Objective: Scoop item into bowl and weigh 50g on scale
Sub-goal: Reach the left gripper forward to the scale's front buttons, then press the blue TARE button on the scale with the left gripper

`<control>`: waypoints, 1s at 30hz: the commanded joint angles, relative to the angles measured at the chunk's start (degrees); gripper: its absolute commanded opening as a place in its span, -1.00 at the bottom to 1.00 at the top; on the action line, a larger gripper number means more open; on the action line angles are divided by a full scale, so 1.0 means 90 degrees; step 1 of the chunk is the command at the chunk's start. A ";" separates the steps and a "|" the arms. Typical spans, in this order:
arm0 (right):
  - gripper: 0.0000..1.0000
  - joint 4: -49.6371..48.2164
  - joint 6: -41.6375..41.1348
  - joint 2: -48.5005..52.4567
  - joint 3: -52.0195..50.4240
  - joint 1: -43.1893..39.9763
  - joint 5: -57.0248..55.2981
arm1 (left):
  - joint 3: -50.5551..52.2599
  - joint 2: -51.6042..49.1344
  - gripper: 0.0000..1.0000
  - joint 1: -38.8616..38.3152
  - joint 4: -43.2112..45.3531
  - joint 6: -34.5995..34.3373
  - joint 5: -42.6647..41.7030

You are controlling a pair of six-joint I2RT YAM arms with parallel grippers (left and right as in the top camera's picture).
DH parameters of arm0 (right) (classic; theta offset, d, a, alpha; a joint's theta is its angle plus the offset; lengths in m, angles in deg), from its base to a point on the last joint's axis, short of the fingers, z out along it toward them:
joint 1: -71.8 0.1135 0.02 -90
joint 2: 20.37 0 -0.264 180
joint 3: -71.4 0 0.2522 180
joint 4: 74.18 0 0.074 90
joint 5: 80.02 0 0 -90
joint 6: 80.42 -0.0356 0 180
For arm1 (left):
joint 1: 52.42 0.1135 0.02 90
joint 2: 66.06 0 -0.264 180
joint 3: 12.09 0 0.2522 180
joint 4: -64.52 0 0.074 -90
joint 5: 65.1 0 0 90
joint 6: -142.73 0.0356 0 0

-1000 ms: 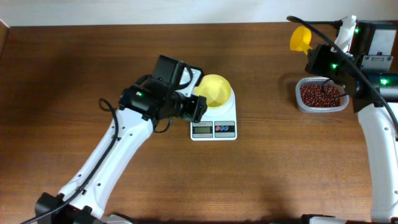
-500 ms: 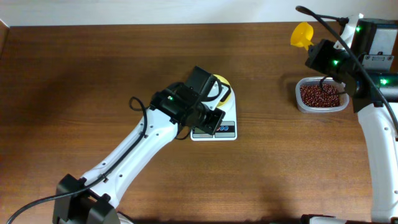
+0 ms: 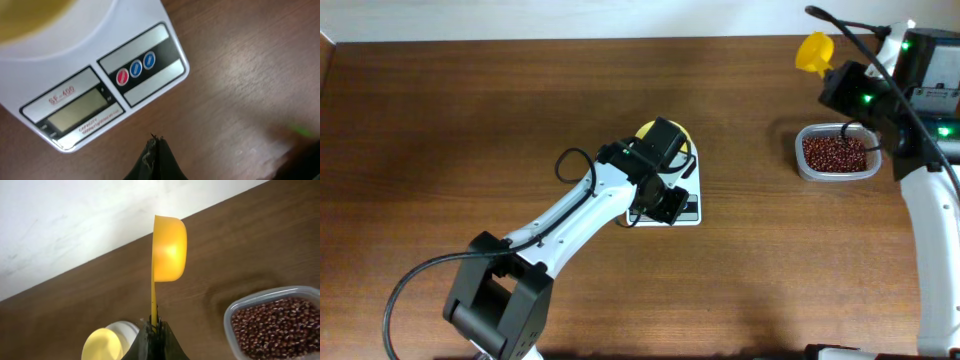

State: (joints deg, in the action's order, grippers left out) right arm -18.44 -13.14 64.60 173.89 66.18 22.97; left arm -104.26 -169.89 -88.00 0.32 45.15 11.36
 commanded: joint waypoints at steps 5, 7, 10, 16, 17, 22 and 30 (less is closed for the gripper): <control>-0.92 -0.0024 -0.0029 -0.0078 0.0107 -0.0063 -0.0012 | 0.0005 0.1717 -1.00 -0.0029 -0.0406 -0.0080 0.0359; -0.92 -0.0022 -0.0029 -0.0078 0.0107 -0.0063 -0.0010 | 0.0029 0.1727 -1.00 -0.0029 -0.0787 -0.0080 0.0656; -0.92 -0.0027 -0.0029 -0.0078 0.0107 -0.0063 -0.0012 | 0.0231 0.1729 -1.00 -0.0029 -0.0680 -0.0080 0.0648; -0.92 -0.0022 -0.0032 -0.0078 0.0107 -0.0049 0.0027 | 0.1003 0.1702 -1.00 -0.0029 0.0651 -0.0078 0.0316; -0.92 -0.0019 -0.0032 -0.0078 0.0107 -0.0049 0.0061 | 0.1008 0.1630 -1.00 -0.0032 0.0777 -0.0078 0.0345; -0.92 0.0121 -0.0032 -0.0078 0.0107 -0.0049 0.0058 | 0.1008 0.1071 -1.00 -0.0032 0.0770 -0.0078 0.0245; -0.92 0.0092 -0.0032 -0.0078 0.0107 -0.0049 0.0056 | 0.1008 0.1071 -1.00 -0.0032 0.0935 -0.0075 0.0440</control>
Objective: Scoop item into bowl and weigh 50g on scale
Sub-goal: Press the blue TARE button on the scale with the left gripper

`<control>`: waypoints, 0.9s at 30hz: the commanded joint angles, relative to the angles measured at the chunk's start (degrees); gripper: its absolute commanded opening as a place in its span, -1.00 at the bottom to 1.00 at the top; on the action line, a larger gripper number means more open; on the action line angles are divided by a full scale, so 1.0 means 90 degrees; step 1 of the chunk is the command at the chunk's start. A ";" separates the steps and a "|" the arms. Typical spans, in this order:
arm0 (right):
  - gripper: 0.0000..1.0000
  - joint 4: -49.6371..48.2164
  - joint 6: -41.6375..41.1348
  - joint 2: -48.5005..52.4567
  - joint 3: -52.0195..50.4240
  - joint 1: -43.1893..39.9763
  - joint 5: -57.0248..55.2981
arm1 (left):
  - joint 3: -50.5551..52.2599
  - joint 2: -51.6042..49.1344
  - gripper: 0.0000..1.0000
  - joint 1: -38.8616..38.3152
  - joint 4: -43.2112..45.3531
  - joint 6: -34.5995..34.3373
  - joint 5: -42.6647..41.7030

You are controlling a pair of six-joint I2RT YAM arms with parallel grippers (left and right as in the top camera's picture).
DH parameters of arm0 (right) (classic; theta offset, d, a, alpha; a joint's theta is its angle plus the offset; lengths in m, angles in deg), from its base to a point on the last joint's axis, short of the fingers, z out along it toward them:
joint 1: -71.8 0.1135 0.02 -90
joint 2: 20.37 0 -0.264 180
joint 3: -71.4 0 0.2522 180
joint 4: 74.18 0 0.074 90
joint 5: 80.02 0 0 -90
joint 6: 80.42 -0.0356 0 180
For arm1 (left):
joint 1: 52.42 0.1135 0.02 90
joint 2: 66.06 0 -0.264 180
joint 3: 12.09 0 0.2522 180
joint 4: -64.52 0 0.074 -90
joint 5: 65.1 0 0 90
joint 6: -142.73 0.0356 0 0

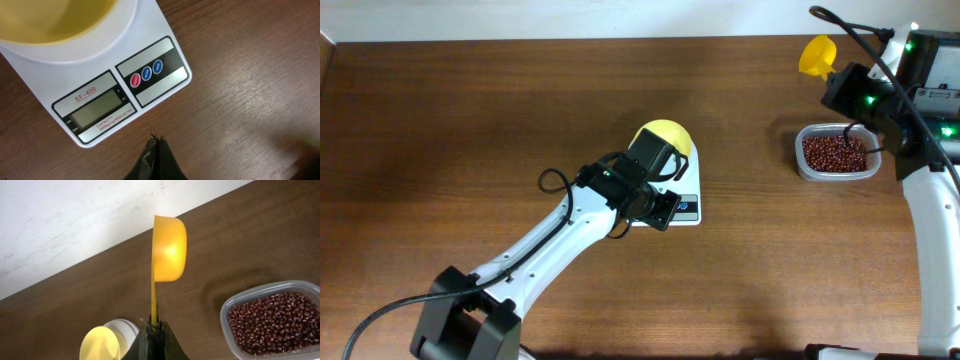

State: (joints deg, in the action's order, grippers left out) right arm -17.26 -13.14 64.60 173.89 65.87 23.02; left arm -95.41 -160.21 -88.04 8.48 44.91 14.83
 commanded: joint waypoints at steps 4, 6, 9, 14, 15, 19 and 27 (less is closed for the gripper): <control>-0.92 -0.0097 -0.0032 -0.0078 0.0107 -0.0017 0.0051 | 0.0024 -0.0005 -1.00 -0.0027 0.0032 -0.0049 0.0053; -0.92 -0.0136 -0.0032 -0.0078 0.0107 -0.0017 0.0051 | 0.0024 -0.0005 -1.00 -0.0027 0.0032 -0.0051 0.0051; -0.92 -0.0163 -0.0029 -0.0078 0.0107 -0.0017 0.0051 | 0.0024 -0.0005 -1.00 -0.0027 0.0029 -0.0051 0.0051; -0.92 -0.0158 -0.0032 -0.0078 0.0107 -0.0017 0.0051 | 0.0024 -0.0005 -1.00 -0.0027 0.0032 -0.0051 0.0051; -0.92 -0.0158 -0.0032 -0.0078 0.0107 -0.0015 0.0051 | 0.0024 -0.0005 -1.00 -0.0027 0.0032 -0.0051 0.0051; -0.92 -0.0153 -0.0032 -0.0078 0.0107 -0.0015 0.0053 | 0.0024 -0.0005 -1.00 -0.0027 0.0029 -0.0051 0.0049; -0.92 -0.0153 -0.0032 -0.0078 0.0107 -0.0015 0.0053 | 0.0024 -0.0005 -1.00 -0.0027 0.0032 -0.0051 0.0049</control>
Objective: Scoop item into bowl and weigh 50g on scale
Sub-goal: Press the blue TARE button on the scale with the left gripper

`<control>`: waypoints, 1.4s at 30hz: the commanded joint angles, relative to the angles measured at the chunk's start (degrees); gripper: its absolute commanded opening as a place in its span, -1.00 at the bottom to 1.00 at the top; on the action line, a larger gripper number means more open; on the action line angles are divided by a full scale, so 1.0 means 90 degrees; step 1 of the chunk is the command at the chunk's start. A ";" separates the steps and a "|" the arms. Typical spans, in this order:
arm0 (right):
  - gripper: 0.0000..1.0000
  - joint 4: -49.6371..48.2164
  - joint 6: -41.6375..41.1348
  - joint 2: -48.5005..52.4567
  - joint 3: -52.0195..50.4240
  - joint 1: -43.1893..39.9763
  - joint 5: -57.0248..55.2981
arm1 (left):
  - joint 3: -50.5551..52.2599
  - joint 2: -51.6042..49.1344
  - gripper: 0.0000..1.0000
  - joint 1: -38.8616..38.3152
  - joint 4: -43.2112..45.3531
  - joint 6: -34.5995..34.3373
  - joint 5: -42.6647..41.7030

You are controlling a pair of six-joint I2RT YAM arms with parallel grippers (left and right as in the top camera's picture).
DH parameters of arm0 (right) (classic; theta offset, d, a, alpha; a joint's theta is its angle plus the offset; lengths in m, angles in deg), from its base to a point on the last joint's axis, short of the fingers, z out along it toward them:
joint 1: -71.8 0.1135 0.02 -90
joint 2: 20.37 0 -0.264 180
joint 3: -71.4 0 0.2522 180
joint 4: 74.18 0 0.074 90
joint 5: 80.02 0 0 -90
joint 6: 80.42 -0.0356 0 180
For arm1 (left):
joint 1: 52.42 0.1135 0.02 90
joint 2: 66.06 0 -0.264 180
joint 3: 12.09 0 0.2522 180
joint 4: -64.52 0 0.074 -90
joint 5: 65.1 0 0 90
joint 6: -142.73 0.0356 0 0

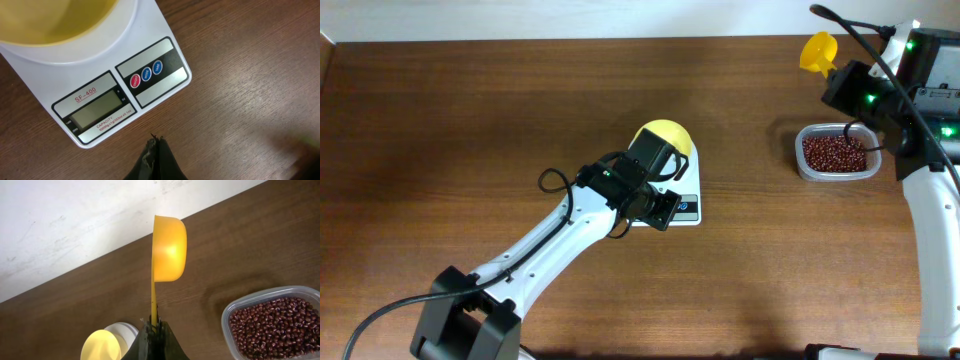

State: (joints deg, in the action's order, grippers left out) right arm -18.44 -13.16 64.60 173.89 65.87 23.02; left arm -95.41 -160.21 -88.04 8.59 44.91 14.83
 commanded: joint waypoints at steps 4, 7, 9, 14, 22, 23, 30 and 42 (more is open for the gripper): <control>-0.92 -0.0022 -0.0029 -0.0078 0.0107 -0.0015 0.0053 | 0.0024 -0.0005 -1.00 -0.0027 0.0019 -0.0051 0.0049; -0.92 -0.0022 -0.0029 -0.0078 0.0107 -0.0017 0.0051 | 0.0024 -0.0005 -1.00 -0.0027 0.0019 -0.0051 0.0049; -0.92 -0.0024 -0.0029 -0.0078 0.0107 -0.0015 0.0051 | 0.0024 -0.0005 -1.00 -0.0027 0.0019 -0.0051 0.0049; -0.92 -0.0022 -0.0029 -0.0078 0.0107 -0.0015 0.0051 | 0.0024 -0.0005 -1.00 -0.0027 0.0017 -0.0051 0.0049; -0.92 -0.0022 -0.0029 -0.0078 0.0107 -0.0015 0.0053 | 0.0024 -0.0005 -1.00 -0.0027 0.0019 -0.0051 0.0049; -0.92 -0.0022 -0.0029 -0.0078 0.0107 -0.0015 0.0051 | 0.0024 -0.0005 -1.00 -0.0027 0.0019 -0.0051 0.0049; -0.92 -0.0022 -0.0027 -0.0078 0.0107 -0.0015 0.0051 | 0.0024 -0.0007 -1.00 -0.0027 0.0187 -0.0053 0.0049; -0.92 -0.0019 -0.0027 -0.0078 0.0107 -0.0017 0.0051 | 0.0024 -0.0974 -1.00 -0.0114 0.0355 -0.0386 0.0474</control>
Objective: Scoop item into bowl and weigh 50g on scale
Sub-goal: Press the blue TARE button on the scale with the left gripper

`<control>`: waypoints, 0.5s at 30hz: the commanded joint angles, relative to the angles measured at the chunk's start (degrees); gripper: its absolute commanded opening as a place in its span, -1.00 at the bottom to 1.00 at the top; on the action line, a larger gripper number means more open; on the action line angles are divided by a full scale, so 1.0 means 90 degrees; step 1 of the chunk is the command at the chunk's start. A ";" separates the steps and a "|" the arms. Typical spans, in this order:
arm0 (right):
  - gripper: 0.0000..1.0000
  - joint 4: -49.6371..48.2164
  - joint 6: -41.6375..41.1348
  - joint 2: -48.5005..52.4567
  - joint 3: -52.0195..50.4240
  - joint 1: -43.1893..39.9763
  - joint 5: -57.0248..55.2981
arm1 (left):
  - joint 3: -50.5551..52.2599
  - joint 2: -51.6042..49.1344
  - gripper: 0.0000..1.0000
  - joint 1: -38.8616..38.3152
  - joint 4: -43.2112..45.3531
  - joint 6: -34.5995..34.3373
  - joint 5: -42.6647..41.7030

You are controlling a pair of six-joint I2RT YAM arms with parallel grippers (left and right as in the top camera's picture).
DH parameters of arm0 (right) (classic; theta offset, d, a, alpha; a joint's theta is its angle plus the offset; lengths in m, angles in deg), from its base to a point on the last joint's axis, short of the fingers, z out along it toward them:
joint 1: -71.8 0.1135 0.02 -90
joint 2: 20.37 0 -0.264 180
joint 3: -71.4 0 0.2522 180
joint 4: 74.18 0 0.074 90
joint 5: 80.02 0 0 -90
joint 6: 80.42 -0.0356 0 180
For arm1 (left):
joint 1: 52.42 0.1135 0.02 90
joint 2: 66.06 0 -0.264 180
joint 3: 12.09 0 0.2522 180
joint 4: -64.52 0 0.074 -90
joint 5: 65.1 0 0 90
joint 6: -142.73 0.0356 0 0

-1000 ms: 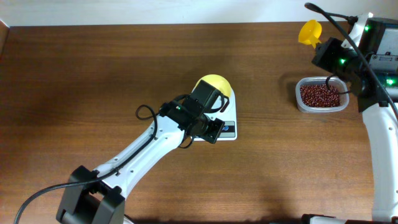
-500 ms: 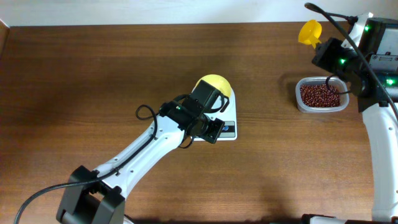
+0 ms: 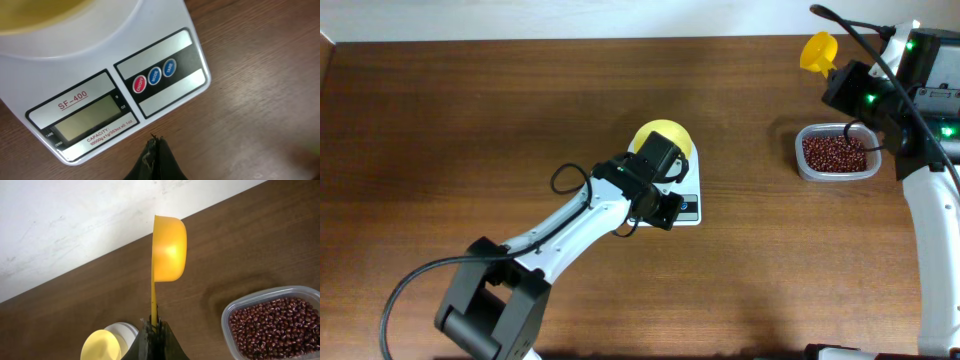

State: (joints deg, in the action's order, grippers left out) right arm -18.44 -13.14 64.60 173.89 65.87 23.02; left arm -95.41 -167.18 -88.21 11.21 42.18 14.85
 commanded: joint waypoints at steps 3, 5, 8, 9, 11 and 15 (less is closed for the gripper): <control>-0.92 -0.0019 -0.0029 -0.0078 0.0107 -0.0017 0.0051 | 0.0024 -0.0372 -1.00 -0.0175 0.0238 -0.0083 0.0906; -0.92 -0.0024 -0.0029 -0.0078 0.0104 -0.0017 0.0051 | 0.0024 -0.0372 -1.00 -0.0221 0.0469 -0.0083 0.0911; -0.92 -0.0024 -0.0029 -0.0078 0.0104 -0.0017 0.0029 | 0.0024 -0.0372 -1.00 -0.0401 0.0838 -0.0083 0.0957; -0.92 -0.0024 -0.0029 -0.0078 0.0104 -0.0017 0.0029 | 0.0024 -0.0372 -1.00 -0.0466 0.0981 -0.0083 0.0962; -0.92 -0.0027 -0.0029 -0.0078 0.0104 -0.0017 0.0027 | 0.0024 -0.0374 -1.00 -0.0610 0.1209 -0.0083 0.1209; -0.92 -0.0024 -0.0027 -0.0078 0.0104 -0.0017 0.0029 | 0.0024 -0.0398 -1.00 -0.0663 0.1231 -0.0083 0.1843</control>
State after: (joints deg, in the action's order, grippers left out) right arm -18.47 -13.14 64.60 173.89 65.87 22.99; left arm -95.30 -169.91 -94.05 22.01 42.16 27.05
